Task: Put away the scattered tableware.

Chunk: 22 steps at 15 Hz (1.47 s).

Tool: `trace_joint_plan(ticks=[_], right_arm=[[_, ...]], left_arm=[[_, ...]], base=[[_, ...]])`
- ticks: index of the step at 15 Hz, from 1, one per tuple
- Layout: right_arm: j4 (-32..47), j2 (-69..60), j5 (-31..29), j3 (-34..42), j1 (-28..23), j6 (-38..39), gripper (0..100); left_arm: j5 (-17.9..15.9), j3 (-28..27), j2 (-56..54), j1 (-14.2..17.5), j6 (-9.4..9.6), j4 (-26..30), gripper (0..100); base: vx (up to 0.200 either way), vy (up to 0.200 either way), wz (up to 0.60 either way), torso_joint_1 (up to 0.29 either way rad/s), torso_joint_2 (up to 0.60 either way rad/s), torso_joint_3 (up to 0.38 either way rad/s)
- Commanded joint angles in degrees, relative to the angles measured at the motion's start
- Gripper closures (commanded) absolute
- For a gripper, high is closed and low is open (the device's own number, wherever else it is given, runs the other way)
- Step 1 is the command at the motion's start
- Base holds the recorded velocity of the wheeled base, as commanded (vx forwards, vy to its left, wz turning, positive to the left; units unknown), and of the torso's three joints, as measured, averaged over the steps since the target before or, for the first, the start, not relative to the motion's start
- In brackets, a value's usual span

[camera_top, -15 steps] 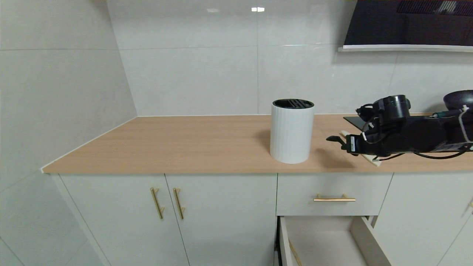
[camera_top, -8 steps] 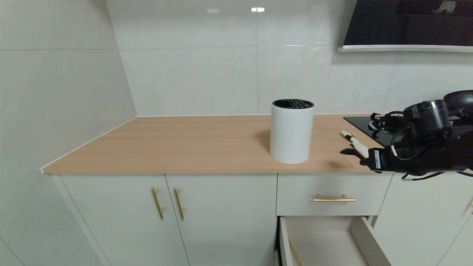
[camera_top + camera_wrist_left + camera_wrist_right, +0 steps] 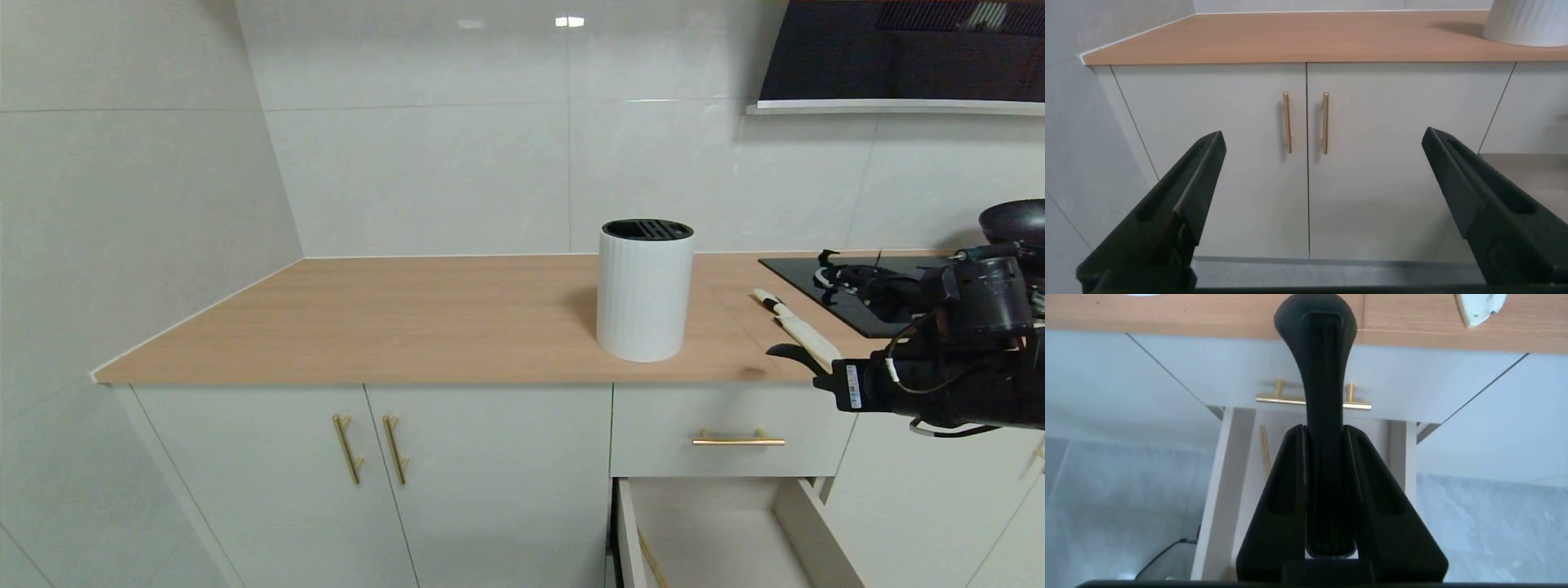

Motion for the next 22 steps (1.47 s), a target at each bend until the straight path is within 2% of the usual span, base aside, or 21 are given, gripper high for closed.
trace_joint_plan(ticks=[1, 18, 22], right_arm=[[-0.2, -0.1, 0.0, 0.8, 0.1, 0.1, 100], [-0.3, 2.7, 0.0, 1.8, 1.2, -1.6, 100], [-0.3, 3.7, 0.0, 1.9, 2.1, -1.6, 100]], left_arm=[[0.0, 0.0, 0.0, 0.0, -0.02, 0.0, 0], [0.0, 0.0, 0.0, 0.0, -0.02, 0.0, 0], [0.0, 0.0, 0.0, 0.0, -0.02, 0.0, 0]], base=[[0.0, 0.0, 0.0, -0.056, 0.12, 0.076], [0.0, 0.0, 0.0, -0.162, 0.44, 0.28], [0.0, 0.0, 0.0, 0.005, 0.06, 0.04]])
